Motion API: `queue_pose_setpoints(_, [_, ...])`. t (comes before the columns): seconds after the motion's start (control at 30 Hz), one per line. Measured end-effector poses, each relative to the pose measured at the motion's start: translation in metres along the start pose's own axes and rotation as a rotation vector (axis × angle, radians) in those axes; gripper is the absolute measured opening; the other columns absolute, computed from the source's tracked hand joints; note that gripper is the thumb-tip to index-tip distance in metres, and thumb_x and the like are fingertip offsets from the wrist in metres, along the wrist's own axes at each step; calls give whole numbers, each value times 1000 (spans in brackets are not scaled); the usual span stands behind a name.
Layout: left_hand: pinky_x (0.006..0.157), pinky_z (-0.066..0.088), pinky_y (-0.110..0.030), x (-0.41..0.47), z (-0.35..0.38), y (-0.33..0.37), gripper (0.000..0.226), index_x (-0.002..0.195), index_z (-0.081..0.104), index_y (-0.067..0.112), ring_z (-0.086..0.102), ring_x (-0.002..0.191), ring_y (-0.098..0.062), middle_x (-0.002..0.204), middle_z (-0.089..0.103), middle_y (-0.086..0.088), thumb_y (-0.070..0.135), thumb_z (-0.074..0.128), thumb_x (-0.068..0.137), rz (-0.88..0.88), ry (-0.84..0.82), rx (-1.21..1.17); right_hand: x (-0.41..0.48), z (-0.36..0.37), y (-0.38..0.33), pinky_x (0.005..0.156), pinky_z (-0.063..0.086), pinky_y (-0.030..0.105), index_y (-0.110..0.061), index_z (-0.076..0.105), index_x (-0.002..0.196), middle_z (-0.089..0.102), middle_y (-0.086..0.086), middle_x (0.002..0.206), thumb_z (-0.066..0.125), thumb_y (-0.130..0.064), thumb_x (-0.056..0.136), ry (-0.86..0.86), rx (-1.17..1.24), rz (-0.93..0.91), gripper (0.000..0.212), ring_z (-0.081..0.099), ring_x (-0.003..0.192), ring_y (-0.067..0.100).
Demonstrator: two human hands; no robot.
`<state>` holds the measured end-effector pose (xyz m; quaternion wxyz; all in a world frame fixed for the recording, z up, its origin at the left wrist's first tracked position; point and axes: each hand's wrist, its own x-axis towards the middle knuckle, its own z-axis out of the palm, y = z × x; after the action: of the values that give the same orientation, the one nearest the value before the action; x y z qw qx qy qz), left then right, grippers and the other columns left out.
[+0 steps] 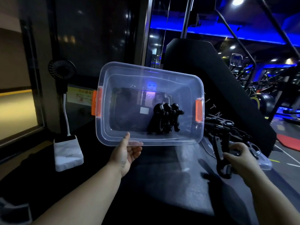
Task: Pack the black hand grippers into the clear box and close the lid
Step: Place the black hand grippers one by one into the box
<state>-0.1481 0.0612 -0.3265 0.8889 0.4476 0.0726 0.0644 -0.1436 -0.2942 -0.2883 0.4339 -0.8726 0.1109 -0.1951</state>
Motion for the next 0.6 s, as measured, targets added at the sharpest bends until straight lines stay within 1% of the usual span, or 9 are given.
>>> queue_pose_setpoints(0.07, [58, 53, -23, 1, 0, 1, 56, 72, 66, 1, 63, 62, -13, 76, 73, -10, 49, 45, 93, -7, -6, -18, -7, -3, -16, 49, 51, 32, -39, 47, 99, 61, 3, 84, 73, -17, 77, 64, 74, -53, 40, 64, 54, 19])
queue_pose_setpoints(0.13, [57, 53, -23, 1, 0, 1, 57, 73, 66, 0, 63, 63, -14, 76, 73, -11, 49, 44, 93, -14, -5, -34, -14, -3, -38, 46, 52, 31, -45, 44, 98, 62, 5, 87, 75, -13, 76, 79, 194, -118, 50, 63, 50, 15])
queue_pose_setpoints(0.23, [55, 53, -22, 2, -1, 1, 57, 76, 67, -2, 65, 62, -13, 78, 73, -11, 48, 45, 93, -30, -4, -33, -24, 4, -80, 43, 50, 29, -48, 40, 102, 59, 5, 85, 77, -10, 76, 20, 315, -225, 59, 61, 45, 11])
queue_pose_setpoints(0.3, [55, 52, -22, 3, -2, 2, 56, 76, 68, -3, 64, 62, -13, 78, 73, -12, 47, 46, 93, -42, -11, -31, -24, 18, -106, 43, 51, 30, -49, 39, 104, 62, 4, 81, 76, -8, 77, -24, 354, -276, 62, 62, 48, 13])
queue_pose_setpoints(0.37, [55, 52, -22, 2, -1, 2, 52, 75, 68, 0, 63, 62, -15, 73, 72, -11, 44, 47, 92, -43, -8, -46, -20, 41, -127, 45, 53, 33, -48, 36, 107, 65, 3, 79, 74, -7, 79, -70, 331, -319, 63, 64, 52, 18])
queue_pose_setpoints(0.47, [54, 53, -23, 1, -1, 3, 44, 79, 66, 4, 64, 59, -15, 68, 70, -9, 42, 49, 92, -34, 1, -74, -7, 85, -151, 42, 51, 27, -39, 31, 119, 63, 1, 74, 68, -4, 82, -125, 301, -325, 62, 62, 44, 10])
queue_pose_setpoints(0.5, [54, 53, -23, 1, -1, 3, 44, 81, 66, 3, 64, 59, -16, 68, 70, -10, 42, 49, 92, -33, -4, -71, -3, 100, -157, 42, 51, 28, -39, 29, 122, 62, 0, 72, 65, -5, 83, -138, 256, -329, 63, 62, 43, 12])
queue_pose_setpoints(0.53, [54, 54, -23, 1, -1, 3, 43, 84, 66, 3, 64, 58, -15, 69, 70, -10, 42, 49, 92, -34, -8, -69, 1, 114, -163, 42, 52, 30, -41, 26, 124, 63, 1, 70, 61, -7, 83, -161, 192, -331, 64, 64, 45, 17])
queue_pose_setpoints(0.6, [53, 53, -22, 1, -1, 3, 42, 90, 64, 3, 64, 56, -14, 71, 70, -10, 42, 48, 93, -35, -11, -71, 7, 139, -172, 46, 54, 34, -47, 21, 124, 65, 6, 69, 55, -7, 81, -223, 111, -295, 68, 67, 53, 28])
